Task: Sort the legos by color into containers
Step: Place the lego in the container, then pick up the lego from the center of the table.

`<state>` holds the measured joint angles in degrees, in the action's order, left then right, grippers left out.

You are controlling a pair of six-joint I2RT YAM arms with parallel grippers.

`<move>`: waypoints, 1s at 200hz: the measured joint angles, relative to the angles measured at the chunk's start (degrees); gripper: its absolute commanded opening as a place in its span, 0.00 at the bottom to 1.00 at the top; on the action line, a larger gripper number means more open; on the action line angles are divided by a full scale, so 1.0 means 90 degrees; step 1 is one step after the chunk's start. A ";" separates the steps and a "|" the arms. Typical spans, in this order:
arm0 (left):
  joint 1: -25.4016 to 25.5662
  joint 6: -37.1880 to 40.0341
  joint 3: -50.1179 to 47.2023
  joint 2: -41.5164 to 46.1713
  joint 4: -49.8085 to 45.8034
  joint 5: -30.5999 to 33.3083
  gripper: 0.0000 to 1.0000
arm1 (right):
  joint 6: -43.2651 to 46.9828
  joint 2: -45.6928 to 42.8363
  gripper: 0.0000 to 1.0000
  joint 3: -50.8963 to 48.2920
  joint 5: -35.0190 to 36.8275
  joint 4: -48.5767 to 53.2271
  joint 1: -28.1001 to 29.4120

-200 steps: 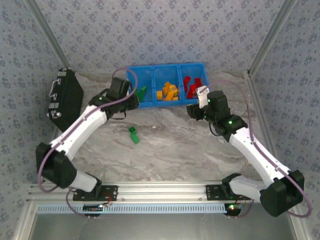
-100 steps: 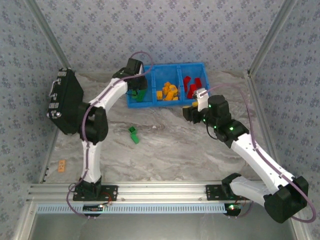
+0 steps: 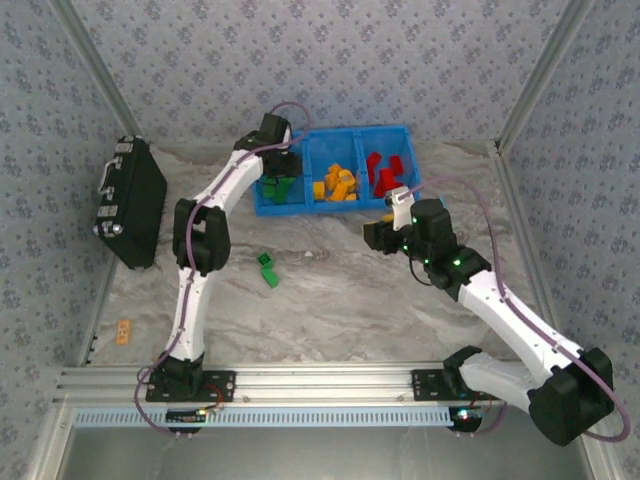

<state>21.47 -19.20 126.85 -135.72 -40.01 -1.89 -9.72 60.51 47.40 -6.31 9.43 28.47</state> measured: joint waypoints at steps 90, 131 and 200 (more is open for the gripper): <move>0.0090 0.0347 -0.3138 0.3905 0.0041 0.0160 0.49 | 0.0002 0.0044 0.54 0.0000 0.0007 -0.0051 0.0257; 0.0160 0.0185 -0.5161 0.5493 0.0238 0.0342 0.50 | 0.0005 0.0107 0.54 0.0005 0.0102 -0.0015 0.0406; 0.0379 -0.0539 -0.7492 0.5831 0.0782 0.0403 0.50 | -0.0019 0.0447 0.54 0.0109 0.0204 0.0114 0.0568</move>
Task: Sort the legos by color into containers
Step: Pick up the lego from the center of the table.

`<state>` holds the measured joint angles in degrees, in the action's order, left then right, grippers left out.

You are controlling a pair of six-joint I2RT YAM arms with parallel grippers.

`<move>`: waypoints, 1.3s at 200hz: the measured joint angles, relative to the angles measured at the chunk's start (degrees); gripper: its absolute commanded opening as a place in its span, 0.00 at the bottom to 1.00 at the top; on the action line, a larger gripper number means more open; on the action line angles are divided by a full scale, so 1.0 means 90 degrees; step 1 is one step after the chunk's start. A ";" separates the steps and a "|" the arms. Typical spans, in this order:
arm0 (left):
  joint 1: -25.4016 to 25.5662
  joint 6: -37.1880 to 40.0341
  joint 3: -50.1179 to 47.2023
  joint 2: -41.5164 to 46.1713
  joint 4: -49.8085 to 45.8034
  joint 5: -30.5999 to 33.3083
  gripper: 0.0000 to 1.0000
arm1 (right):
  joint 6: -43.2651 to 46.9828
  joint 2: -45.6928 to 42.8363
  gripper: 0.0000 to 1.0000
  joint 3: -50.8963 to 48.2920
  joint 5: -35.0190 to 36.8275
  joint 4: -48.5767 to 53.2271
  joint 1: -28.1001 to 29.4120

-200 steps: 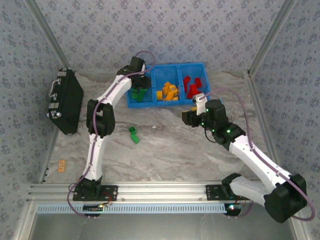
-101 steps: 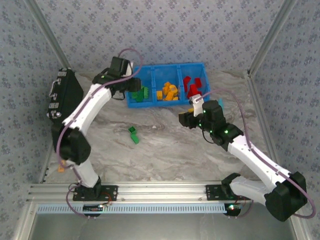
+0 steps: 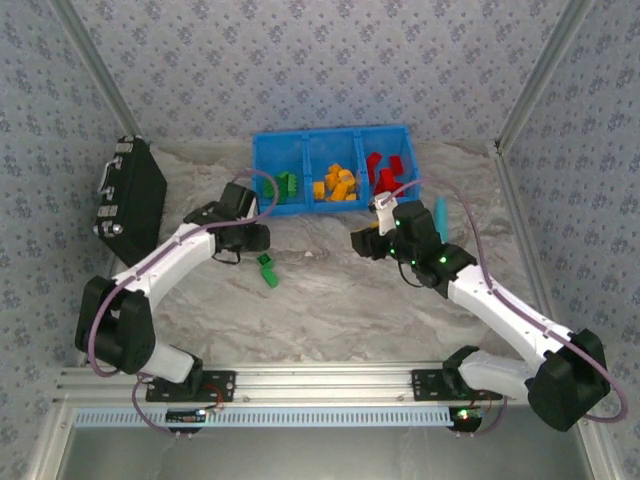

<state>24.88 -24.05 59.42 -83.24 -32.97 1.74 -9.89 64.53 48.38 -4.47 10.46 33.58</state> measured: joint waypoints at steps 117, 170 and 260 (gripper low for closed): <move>0.0083 -0.1202 -0.0612 -0.0593 0.1022 -0.0483 0.58 | -0.0143 0.0002 0.55 -0.0005 0.0240 0.0117 0.0180; 0.0197 -0.1370 -0.0627 -0.0743 0.1020 -0.0430 0.61 | -0.0129 0.0002 0.55 -0.0015 0.0240 0.0138 0.0180; 0.0279 -0.1430 -0.0627 -0.1052 0.0996 -0.0355 0.53 | 0.0032 0.0187 0.55 -0.0015 0.0238 0.0126 0.0177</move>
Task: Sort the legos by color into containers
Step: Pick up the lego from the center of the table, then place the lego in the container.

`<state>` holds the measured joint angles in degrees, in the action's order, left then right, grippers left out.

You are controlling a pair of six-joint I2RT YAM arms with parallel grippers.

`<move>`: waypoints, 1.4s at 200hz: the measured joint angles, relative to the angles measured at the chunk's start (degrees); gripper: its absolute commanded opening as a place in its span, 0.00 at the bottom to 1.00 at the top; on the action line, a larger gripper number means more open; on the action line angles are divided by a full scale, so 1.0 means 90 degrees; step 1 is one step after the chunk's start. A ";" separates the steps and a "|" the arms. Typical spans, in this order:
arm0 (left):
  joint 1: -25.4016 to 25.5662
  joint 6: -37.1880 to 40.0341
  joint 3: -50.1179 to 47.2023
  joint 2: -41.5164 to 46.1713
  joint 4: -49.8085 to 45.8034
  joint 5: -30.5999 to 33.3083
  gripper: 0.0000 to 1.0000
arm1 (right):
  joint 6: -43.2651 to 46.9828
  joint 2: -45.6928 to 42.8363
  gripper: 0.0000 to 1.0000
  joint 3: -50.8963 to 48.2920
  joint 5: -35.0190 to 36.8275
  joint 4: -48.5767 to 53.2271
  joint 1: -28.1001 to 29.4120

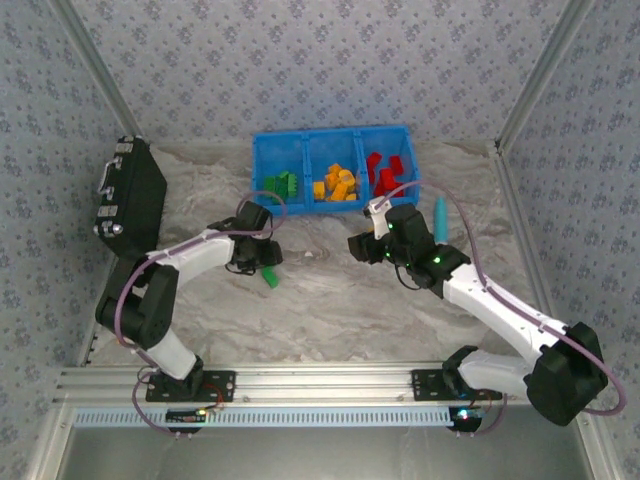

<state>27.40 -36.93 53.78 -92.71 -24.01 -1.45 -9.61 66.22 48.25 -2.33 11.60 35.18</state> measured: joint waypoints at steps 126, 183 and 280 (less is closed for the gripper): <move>0.0017 0.0197 0.0495 -0.0389 -0.0318 0.0112 0.26 | 0.0121 0.0471 0.56 -0.0087 -0.0058 -0.0447 -0.0338; 0.0017 0.0583 0.1435 -0.0386 -0.0811 0.0270 0.26 | 0.0189 0.0903 0.57 0.0041 -0.0206 -0.0435 -0.0396; -0.0109 0.1440 0.4806 -0.1999 -0.0770 0.0257 0.27 | 0.0160 0.0629 0.59 0.0155 -0.0260 -0.0097 -0.0153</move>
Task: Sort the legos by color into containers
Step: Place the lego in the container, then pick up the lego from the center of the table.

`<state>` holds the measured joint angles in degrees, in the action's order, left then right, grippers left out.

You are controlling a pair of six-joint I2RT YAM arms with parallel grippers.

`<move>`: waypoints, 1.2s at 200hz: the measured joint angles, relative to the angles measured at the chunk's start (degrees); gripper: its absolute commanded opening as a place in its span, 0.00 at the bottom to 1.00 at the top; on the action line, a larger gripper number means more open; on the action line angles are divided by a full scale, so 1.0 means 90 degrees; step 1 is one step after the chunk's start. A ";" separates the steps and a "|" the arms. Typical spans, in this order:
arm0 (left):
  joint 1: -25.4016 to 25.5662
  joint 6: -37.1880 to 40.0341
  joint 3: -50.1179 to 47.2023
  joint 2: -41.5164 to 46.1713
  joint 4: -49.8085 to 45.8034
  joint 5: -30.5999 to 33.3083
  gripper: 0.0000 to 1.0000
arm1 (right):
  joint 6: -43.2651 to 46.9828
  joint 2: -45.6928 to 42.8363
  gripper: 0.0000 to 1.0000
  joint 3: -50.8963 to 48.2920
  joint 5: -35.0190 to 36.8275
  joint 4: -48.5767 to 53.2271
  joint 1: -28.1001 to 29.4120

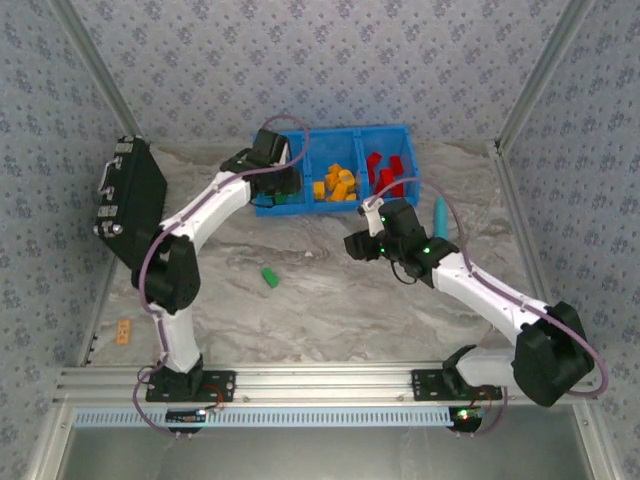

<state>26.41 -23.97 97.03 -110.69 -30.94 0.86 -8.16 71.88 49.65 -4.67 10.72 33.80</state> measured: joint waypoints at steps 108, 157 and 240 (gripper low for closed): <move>-0.0716 -0.0024 0.1853 -0.2436 0.0466 -0.0216 0.31 | 0.0032 -0.0593 0.60 -0.0226 0.0017 0.0629 0.0226; -0.0753 0.0036 0.2193 -0.2526 0.0520 -0.0321 0.46 | 0.0051 -0.0376 0.60 -0.0221 0.0015 0.0590 0.0289; -0.0758 0.0219 0.1710 -0.2137 0.0648 -0.0600 0.50 | -0.0197 -0.0002 0.61 -0.0066 0.0109 0.0374 0.0658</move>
<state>19.59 -22.00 112.42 -129.93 -25.10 -4.54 -9.93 71.85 49.06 -3.68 14.09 39.72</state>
